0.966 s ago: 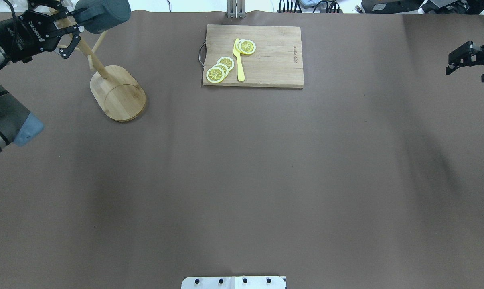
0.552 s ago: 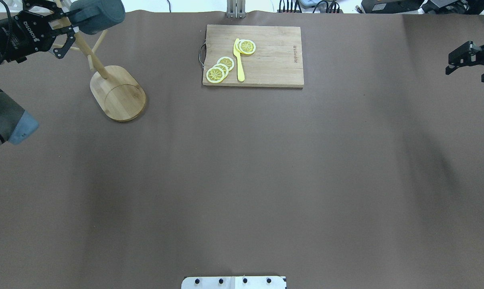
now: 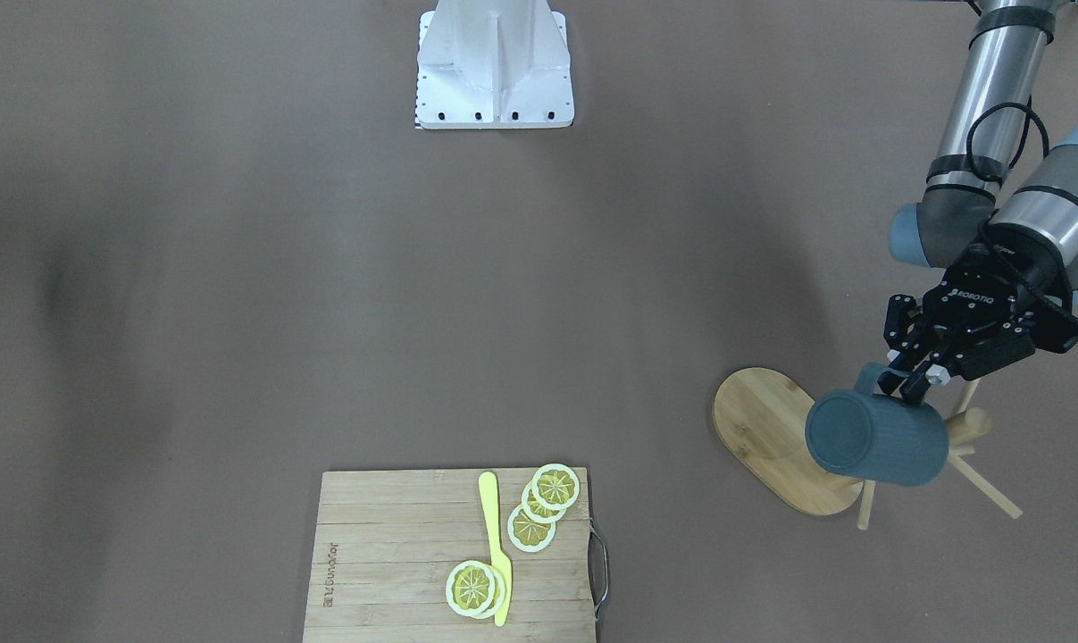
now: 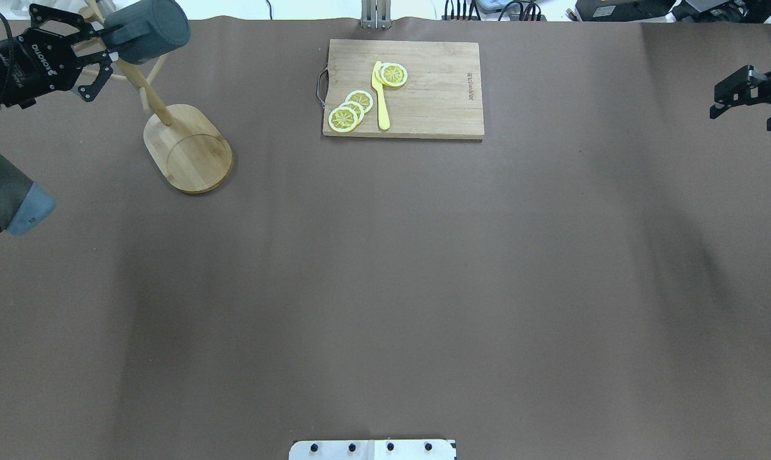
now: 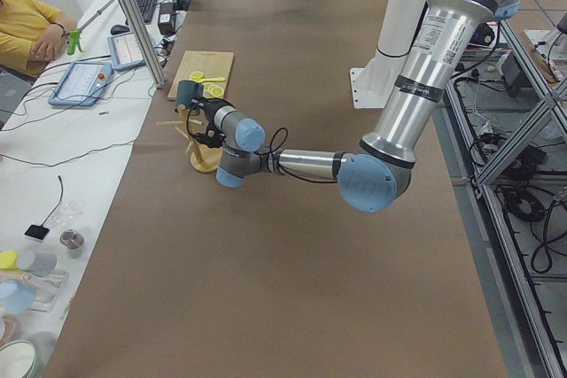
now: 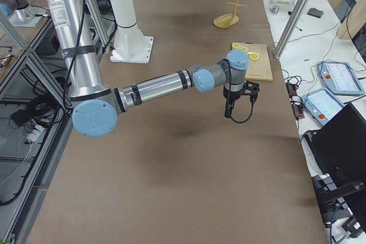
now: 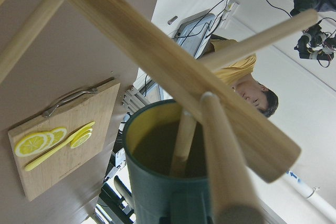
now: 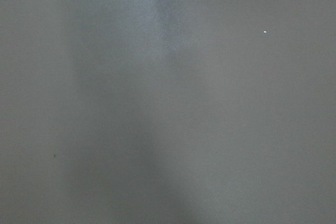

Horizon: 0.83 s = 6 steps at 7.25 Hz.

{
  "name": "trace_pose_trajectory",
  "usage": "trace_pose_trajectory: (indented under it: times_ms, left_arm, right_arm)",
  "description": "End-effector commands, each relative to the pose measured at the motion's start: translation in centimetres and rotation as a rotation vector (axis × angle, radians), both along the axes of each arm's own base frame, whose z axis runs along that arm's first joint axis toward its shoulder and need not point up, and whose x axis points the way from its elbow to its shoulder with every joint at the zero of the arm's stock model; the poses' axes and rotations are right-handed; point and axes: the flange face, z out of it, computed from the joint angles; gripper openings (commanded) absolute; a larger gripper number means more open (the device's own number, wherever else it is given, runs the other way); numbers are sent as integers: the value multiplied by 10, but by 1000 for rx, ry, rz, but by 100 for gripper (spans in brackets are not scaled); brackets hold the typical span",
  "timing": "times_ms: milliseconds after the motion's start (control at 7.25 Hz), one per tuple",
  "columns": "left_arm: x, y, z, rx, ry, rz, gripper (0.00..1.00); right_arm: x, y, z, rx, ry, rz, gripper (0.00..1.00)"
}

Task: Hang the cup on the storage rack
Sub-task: 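Hook the mug handle onto a rack peg with the left gripper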

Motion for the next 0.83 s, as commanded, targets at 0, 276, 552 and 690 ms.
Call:
trace_pose_trajectory:
  times_ms: [0, 276, 552, 690]
  left_arm:
    - [-1, 3, 7, 24, -31, -13, 32]
    - [-1, 4, 6, 51, -54, -23, 61]
    - [-10, 12, 3, 93, -50, 9, 72]
    - [-32, 34, 30, 127, -52, -10, 76]
  right_arm:
    - [0, 0, -1, 0, -2, 0, 100]
    - [0, 0, -2, 1, -2, 0, 100]
    - [-1, -1, -3, 4, -3, 0, 100]
    - [-2, -3, -5, 7, -4, -1, 100]
